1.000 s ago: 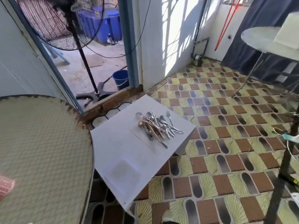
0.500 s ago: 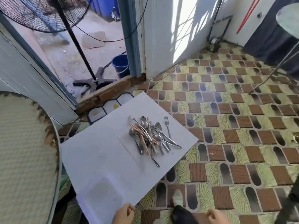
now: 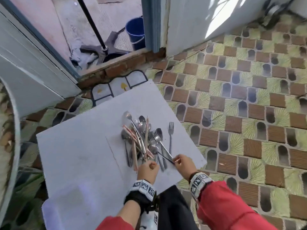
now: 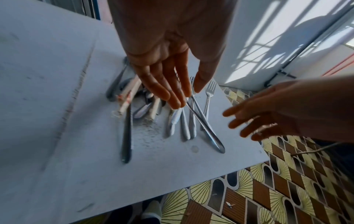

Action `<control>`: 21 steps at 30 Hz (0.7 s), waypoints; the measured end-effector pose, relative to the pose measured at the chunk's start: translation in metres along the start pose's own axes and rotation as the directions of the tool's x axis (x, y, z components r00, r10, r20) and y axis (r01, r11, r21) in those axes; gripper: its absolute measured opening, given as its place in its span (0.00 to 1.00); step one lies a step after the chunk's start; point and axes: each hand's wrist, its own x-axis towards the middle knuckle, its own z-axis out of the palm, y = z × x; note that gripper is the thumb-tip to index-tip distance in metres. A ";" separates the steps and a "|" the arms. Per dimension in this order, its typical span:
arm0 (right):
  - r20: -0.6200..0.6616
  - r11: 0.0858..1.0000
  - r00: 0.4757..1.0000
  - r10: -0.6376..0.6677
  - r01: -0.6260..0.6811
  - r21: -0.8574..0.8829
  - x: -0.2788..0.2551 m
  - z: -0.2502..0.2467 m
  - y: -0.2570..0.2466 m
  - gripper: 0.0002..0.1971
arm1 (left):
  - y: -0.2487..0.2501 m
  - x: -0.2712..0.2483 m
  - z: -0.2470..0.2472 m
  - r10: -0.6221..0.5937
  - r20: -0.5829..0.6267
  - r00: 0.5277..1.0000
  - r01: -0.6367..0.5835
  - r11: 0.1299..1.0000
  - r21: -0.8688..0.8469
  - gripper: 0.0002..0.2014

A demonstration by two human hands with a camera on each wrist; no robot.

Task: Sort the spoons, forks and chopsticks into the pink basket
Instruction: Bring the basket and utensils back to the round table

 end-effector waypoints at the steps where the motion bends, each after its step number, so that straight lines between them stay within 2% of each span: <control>1: -0.007 1.000 1.000 -0.022 0.022 -0.009 0.010 0.000 -0.005 0.10 | 0.006 0.007 0.006 -0.039 -0.025 0.999 0.038 0.999 -0.014 0.09; 3: -0.041 0.998 0.997 -0.068 0.067 -0.019 0.031 0.002 -0.014 0.10 | 0.014 0.025 0.018 -0.084 -0.069 0.994 0.083 0.996 -0.026 0.08; 5: -0.077 0.996 0.993 -0.087 0.086 -0.011 0.051 0.006 -0.019 0.11 | 0.021 0.041 0.026 -0.133 -0.121 0.984 0.131 0.991 -0.018 0.18; 6: -0.082 0.996 0.993 -0.087 0.086 -0.012 0.059 0.008 -0.020 0.11 | 0.024 0.048 0.030 -0.162 -0.138 0.977 0.162 0.987 -0.012 0.19; 11: -0.076 0.983 0.985 -0.152 0.143 -0.115 0.084 0.018 -0.020 0.15 | 0.026 0.070 0.045 -0.305 -0.267 0.914 0.276 0.951 -0.141 0.22; 14: -0.043 0.966 0.975 -0.217 0.208 -0.152 0.087 0.021 -0.021 0.17 | 0.023 0.070 0.056 -0.330 -0.338 0.881 0.238 0.928 -0.286 0.13; 16: -0.046 0.970 0.973 -0.225 0.219 -0.109 0.086 0.022 -0.020 0.18 | 0.021 0.068 0.061 -0.309 -0.387 0.869 0.175 0.923 -0.344 0.14; 19: -0.137 0.977 0.967 -0.214 0.215 -0.007 0.080 0.017 -0.022 0.12 | 0.020 0.068 0.063 -0.188 -0.445 0.876 0.046 0.950 -0.310 0.14; 21: -0.232 0.982 0.959 -0.164 0.180 0.053 0.079 0.013 -0.024 0.09 | 0.018 0.072 0.063 -0.092 -0.451 0.888 -0.012 0.975 -0.223 0.12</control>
